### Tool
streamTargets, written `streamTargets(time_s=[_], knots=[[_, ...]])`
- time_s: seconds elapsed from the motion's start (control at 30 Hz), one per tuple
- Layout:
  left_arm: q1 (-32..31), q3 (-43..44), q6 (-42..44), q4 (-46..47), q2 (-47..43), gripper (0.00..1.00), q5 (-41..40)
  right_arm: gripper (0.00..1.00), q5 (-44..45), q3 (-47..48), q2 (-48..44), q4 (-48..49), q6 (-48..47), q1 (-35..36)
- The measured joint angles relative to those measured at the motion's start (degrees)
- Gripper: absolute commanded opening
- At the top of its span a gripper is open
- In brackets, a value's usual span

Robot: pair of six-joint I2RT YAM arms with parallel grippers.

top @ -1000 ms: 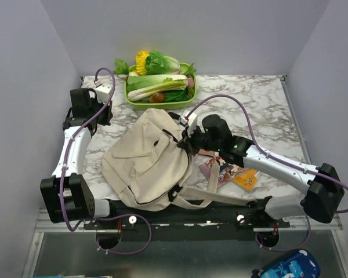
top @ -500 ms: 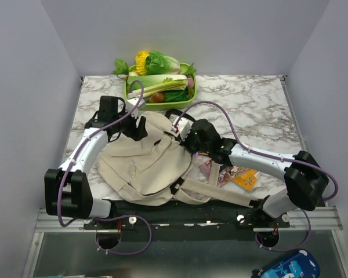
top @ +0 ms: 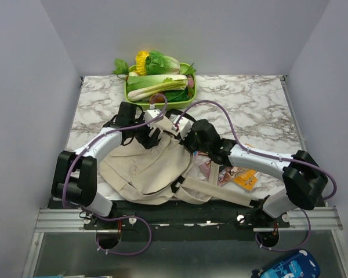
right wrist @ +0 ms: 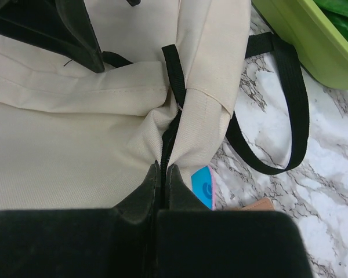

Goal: Pack the student bag
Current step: Place the student bag at the center of the board, then unzip the student bag at the center of the board.

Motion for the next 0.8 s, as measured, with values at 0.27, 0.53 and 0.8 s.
streamTargets(time_s=[0.27,0.53,0.8], knots=[[-0.7,1.4,4.1,0.2,3.2,0.69,0.0,0.01,0.3,0.0,1.1,0.7,1.7,0.0],[-2.1,2.7,5.7,-1.2,5.1,0.49,1.0,0.01,0.3,0.0,1.1,1.2,2.9,0.0],[-4.4,2.7,6.5,-2.5,5.1,0.10,1.8,0.01,0.3,0.0,1.1,1.3,4.2,0.0]])
